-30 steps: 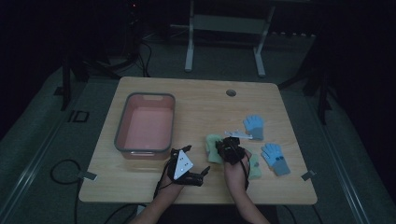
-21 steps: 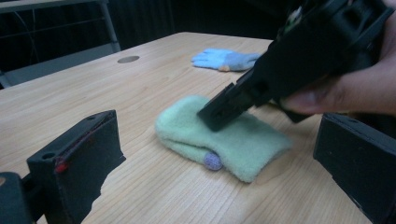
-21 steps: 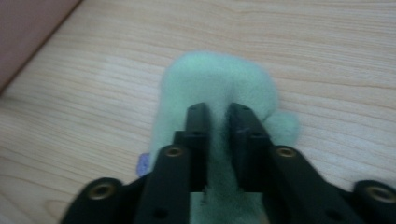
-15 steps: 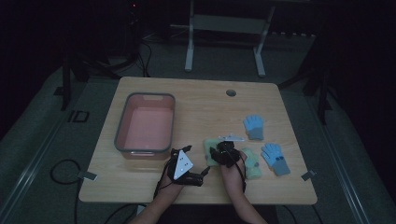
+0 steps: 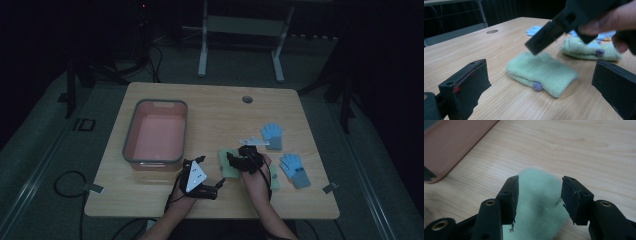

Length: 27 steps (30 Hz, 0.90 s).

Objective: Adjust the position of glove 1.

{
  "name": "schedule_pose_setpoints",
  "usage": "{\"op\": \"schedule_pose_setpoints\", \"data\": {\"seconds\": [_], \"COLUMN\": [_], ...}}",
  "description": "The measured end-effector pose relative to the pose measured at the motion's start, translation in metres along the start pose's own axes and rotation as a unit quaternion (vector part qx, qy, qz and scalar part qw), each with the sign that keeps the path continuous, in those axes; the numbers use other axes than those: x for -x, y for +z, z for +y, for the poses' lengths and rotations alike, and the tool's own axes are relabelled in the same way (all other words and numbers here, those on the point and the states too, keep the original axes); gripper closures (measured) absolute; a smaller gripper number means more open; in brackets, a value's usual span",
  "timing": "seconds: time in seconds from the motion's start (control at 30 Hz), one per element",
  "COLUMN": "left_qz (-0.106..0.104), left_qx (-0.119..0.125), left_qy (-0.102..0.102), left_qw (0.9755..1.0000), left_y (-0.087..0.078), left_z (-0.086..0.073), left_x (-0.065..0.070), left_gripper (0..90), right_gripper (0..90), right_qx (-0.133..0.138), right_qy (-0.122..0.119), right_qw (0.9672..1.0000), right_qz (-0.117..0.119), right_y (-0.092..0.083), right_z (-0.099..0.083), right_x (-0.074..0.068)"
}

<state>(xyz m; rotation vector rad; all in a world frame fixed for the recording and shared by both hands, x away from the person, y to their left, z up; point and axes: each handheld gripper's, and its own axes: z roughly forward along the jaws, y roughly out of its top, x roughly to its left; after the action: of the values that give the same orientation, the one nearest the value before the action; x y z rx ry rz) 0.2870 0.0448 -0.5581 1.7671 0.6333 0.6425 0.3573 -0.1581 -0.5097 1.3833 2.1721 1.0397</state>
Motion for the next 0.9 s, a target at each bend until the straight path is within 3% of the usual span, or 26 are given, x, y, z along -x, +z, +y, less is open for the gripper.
{"op": "schedule_pose_setpoints", "data": {"seconds": [0.37,0.43,0.53,0.63,0.67,0.83,0.87,0.9], "left_qz": [0.0,0.0,0.0,0.0,0.0,0.0,0.001,0.001], "left_qx": [0.0,0.0,0.0,0.001,0.0,0.0,0.0,0.0], "left_qy": [-0.002,-0.002,0.0,-0.002,-0.002,-0.001,-0.001,-0.001], "left_qw": [1.0,1.0,1.0,1.0,1.0,1.0,1.0,1.0], "left_y": [0.0,0.0,0.0,0.0,0.0,0.0,0.0,0.0], "left_z": [0.0,0.0,0.0,0.0,0.0,0.0,0.0,0.0], "left_x": [0.0,0.0,0.0,0.0,0.0,0.0,-0.001,-0.001], "left_gripper": [0.6,0.6,0.6,0.6,0.6,0.6,0.6,0.6], "right_gripper": [53.8,53.9,54.1,54.8,54.9,55.8,56.3,56.3], "right_qx": [0.03,0.038,0.038,0.043,0.043,0.041,0.042,0.042], "right_qy": [-0.035,-0.054,-0.062,-0.087,-0.09,-0.106,-0.118,-0.118], "right_qw": [0.9985,0.997,0.996,0.9936,0.9926,0.9912,0.9894,0.9894], "right_qz": [0.028,0.041,0.052,0.057,0.069,0.068,0.073,0.073], "right_y": [-0.027,-0.034,-0.04,-0.047,-0.049,-0.055,-0.059,-0.059], "right_z": [0.017,0.019,0.02,0.019,0.018,0.013,0.007,0.007], "right_x": [0.024,0.03,0.036,0.042,0.045,0.052,0.062,0.062]}}
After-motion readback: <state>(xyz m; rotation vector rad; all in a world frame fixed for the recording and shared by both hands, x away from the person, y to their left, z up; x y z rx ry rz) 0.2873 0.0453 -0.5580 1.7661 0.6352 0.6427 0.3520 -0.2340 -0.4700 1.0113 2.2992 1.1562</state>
